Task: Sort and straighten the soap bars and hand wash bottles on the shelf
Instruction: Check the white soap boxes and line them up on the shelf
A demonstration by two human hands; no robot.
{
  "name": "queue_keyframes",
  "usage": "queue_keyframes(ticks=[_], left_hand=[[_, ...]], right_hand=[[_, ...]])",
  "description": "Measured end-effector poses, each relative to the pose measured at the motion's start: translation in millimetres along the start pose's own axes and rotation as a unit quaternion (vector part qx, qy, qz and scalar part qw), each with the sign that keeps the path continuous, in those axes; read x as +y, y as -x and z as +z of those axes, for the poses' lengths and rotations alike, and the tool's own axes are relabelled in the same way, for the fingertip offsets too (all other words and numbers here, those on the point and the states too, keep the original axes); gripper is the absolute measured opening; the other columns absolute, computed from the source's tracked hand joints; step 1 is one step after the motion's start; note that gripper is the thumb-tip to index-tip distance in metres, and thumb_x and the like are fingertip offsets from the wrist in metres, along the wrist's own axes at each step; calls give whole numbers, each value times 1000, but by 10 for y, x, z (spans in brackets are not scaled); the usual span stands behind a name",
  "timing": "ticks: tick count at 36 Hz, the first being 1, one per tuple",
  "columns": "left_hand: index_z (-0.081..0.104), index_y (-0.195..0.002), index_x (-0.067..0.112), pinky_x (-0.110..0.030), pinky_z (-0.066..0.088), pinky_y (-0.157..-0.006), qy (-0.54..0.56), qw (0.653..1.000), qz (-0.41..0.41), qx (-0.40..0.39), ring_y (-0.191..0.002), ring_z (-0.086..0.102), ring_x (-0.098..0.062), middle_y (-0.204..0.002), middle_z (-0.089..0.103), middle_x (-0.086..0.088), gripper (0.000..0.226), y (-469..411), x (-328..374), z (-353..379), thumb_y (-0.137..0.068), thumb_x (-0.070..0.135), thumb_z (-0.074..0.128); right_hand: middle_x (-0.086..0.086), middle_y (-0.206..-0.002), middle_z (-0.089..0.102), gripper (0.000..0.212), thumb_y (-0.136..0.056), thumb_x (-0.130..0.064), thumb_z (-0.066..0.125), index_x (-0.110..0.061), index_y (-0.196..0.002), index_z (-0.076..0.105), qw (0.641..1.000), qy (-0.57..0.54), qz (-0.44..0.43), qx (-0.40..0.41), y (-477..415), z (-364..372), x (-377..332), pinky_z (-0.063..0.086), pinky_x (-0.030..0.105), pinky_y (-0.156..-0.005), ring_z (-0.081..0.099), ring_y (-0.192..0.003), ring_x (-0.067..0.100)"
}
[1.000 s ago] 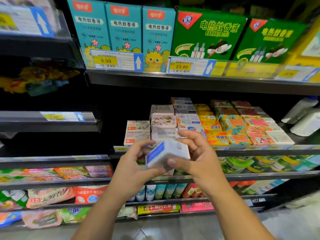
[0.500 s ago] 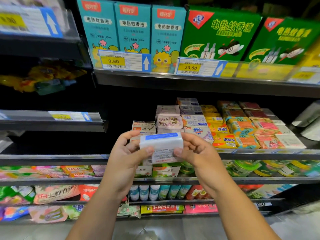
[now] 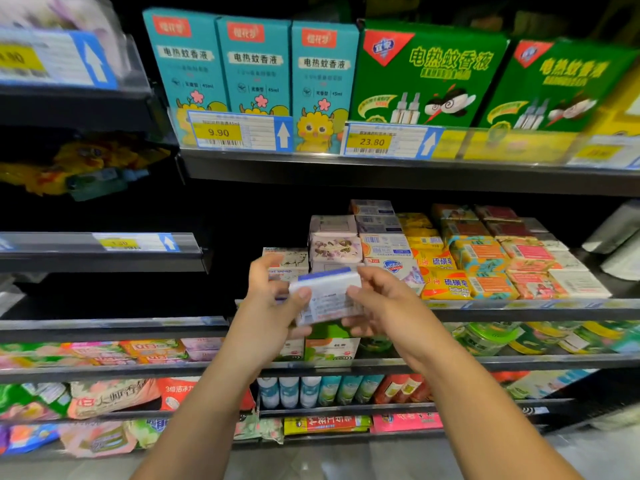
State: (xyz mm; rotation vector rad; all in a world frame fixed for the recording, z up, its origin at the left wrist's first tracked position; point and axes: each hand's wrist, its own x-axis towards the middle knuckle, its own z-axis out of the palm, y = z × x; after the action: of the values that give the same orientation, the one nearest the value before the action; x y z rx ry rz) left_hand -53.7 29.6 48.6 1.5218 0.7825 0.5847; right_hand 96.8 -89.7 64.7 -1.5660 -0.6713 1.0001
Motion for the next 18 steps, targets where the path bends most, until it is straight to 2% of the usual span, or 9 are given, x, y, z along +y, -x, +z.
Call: queue_keyframes(ticks=[3,6,9,12,14,16,18], left_hand=[[42,-135,29,-38,62,-80,57,997,56,23,-103,70,-15,-120,64,2,52,-30,97,24,-93,13,66],[51,-123,26,-29,59,-80,0,993,116,34,-104,68,-9,-113,66,7,38,-75,136,56,-90,17,69],[53,-114,26,-28,58,-81,-68,984,156,60,-101,65,-6,-113,63,8,26,-110,131,106,-92,25,66],[52,-106,29,-27,58,-82,-121,977,163,65,-109,60,-7,-124,55,11,21,-153,112,117,-92,23,67],[52,-111,26,-33,59,-87,-138,977,157,52,-118,56,-9,-135,49,12,31,-208,94,58,-88,22,72],[51,-121,29,-33,55,-95,-191,967,168,32,-124,51,-7,-143,44,14,47,-262,105,-32,-83,22,79],[46,-137,30,-30,50,-100,-274,944,186,-2,-125,48,-5,-146,41,13,67,-316,137,-108,-81,28,81]], right_hand=[[5,-115,72,19,-100,-29,58,-28,-119,61,995,-98,-33,-4,-43,0,-140,61,38,-80,72,-100,28],[10,-115,72,32,-104,-41,47,-17,-120,62,988,-148,-45,9,-122,71,-252,61,43,-83,72,-103,26],[12,-108,71,27,-105,-36,48,-14,-109,63,991,-105,-65,46,-234,138,-245,61,34,-75,72,-94,21],[6,-114,66,13,-102,-23,55,-25,-108,67,993,-40,-98,47,-332,140,-157,58,34,-76,67,-102,24],[6,-115,65,22,-100,-15,57,-33,-108,68,992,-33,-115,40,-376,114,-114,54,37,-74,65,-98,24],[21,-108,60,29,-97,-11,59,-35,-109,69,990,-42,-131,21,-404,94,-89,43,34,-65,56,-82,24],[34,-109,52,31,-95,-11,59,-36,-111,68,989,-46,-143,-6,-448,71,-48,36,39,-65,48,-84,27]])
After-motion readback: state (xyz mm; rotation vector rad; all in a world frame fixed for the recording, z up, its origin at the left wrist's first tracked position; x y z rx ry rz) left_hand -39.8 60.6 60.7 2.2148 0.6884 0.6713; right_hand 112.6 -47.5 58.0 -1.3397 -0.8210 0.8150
